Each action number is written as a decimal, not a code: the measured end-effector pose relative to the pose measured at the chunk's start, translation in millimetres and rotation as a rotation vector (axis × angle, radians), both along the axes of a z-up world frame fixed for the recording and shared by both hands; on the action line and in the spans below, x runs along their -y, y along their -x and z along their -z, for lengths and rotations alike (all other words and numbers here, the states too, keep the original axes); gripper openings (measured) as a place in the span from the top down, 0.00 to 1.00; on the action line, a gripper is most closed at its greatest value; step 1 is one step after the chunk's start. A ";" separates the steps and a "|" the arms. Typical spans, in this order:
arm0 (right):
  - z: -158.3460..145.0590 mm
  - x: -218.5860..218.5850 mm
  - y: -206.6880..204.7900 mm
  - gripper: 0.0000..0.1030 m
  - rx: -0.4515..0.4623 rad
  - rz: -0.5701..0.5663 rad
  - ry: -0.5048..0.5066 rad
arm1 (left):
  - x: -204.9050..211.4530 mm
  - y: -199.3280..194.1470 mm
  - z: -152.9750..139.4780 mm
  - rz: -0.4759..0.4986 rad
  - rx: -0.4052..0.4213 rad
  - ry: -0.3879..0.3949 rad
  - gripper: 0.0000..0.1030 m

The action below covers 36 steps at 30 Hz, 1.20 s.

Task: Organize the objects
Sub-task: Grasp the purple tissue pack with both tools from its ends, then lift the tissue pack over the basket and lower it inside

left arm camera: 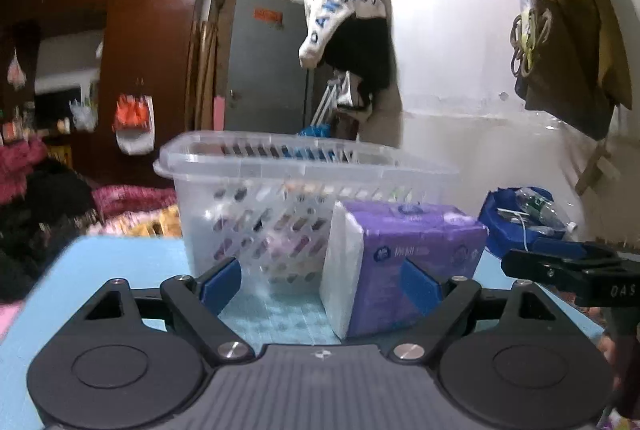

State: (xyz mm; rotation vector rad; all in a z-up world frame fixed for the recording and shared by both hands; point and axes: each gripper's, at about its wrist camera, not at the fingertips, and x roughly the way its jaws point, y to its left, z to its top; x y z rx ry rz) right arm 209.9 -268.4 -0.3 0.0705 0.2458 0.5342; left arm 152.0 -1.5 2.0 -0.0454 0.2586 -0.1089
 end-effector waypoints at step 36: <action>3.1 -26.7 -33.1 0.48 -0.058 -0.178 0.162 | 41.5 -49.4 14.4 0.130 -0.143 -0.154 0.53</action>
